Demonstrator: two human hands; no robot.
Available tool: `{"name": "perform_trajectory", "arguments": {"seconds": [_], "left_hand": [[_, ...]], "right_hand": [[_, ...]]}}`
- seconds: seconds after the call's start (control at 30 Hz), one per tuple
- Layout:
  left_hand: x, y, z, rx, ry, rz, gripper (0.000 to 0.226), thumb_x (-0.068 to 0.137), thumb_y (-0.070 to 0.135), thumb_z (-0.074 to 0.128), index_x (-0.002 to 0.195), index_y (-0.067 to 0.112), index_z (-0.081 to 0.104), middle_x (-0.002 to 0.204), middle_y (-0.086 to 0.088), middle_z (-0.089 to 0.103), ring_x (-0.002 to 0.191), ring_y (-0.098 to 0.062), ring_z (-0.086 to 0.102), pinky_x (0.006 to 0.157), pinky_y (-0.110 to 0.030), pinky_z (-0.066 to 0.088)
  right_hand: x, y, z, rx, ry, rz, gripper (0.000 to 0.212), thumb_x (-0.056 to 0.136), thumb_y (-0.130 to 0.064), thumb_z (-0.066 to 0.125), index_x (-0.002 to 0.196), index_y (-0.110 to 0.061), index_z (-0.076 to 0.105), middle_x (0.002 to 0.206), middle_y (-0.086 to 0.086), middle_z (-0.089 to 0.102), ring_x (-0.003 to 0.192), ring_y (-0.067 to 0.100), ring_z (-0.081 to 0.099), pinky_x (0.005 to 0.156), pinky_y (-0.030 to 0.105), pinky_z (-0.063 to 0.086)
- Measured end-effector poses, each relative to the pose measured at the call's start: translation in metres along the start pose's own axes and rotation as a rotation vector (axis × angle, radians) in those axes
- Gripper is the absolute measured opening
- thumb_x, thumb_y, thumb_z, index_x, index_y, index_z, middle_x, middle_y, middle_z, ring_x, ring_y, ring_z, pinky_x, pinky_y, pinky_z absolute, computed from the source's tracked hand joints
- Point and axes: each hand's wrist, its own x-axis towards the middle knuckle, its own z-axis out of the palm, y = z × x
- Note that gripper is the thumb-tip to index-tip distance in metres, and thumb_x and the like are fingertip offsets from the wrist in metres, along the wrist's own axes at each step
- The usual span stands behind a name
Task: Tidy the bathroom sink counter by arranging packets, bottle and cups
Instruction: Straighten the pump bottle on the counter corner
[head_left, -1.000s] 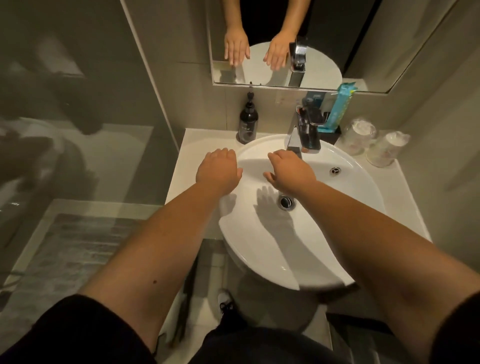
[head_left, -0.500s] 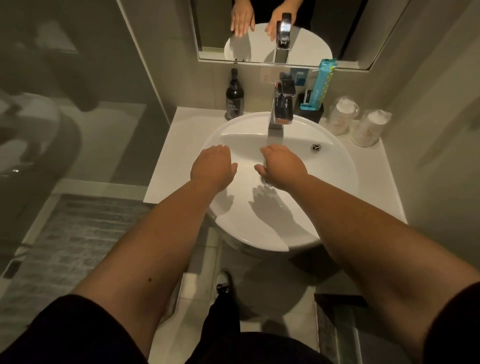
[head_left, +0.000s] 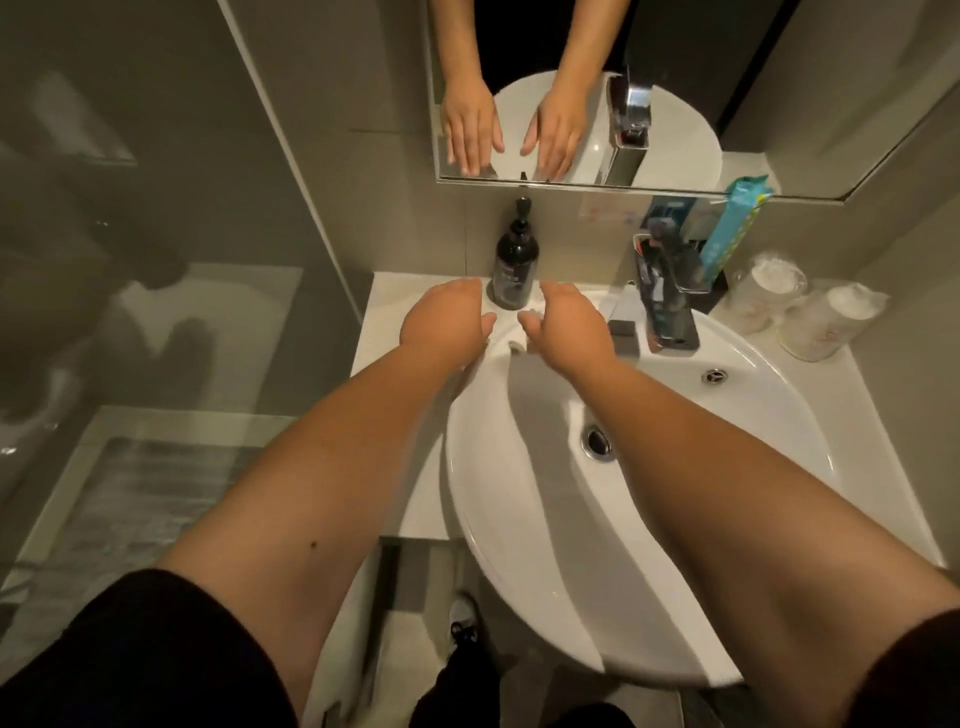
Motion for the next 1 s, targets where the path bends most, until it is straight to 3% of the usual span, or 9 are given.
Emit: {"name": "perform_trajectory", "arguments": {"seconds": [0.5, 0.67, 1.0], "left_hand": [[0.105, -0.012, 0.034, -0.068, -0.036, 0.040, 0.038, 0.099, 0.022, 0.050, 0.134, 0.010, 0.043, 0.123, -0.015, 0.059, 0.108, -0.034, 0.057, 0.080, -0.042, 0.048], [0.117, -0.009, 0.038, -0.052, -0.022, 0.043, 0.027, 0.099, 0.025, 0.050, 0.122, 0.010, 0.050, 0.103, -0.014, 0.064, 0.089, -0.033, 0.059, 0.066, -0.040, 0.045], [0.111, 0.000, 0.045, -0.042, 0.032, -0.021, 0.032, 0.099, 0.031, 0.051, 0.123, 0.011, 0.051, 0.104, -0.013, 0.066, 0.085, -0.030, 0.063, 0.066, -0.038, 0.051]], "right_hand": [[0.101, 0.013, 0.037, 0.084, 0.084, 0.150, 0.033, 0.090, -0.024, 0.065, 0.119, -0.011, 0.056, 0.116, 0.011, 0.064, 0.105, 0.031, 0.060, 0.088, 0.042, 0.051], [0.104, 0.017, 0.032, 0.078, 0.078, 0.148, 0.042, 0.091, -0.022, 0.064, 0.130, -0.010, 0.052, 0.117, 0.012, 0.066, 0.105, 0.032, 0.062, 0.089, 0.044, 0.052], [0.109, 0.020, 0.026, 0.056, 0.051, 0.119, 0.036, 0.091, -0.015, 0.061, 0.126, -0.008, 0.055, 0.114, 0.016, 0.067, 0.102, 0.035, 0.062, 0.089, 0.044, 0.052]]}}
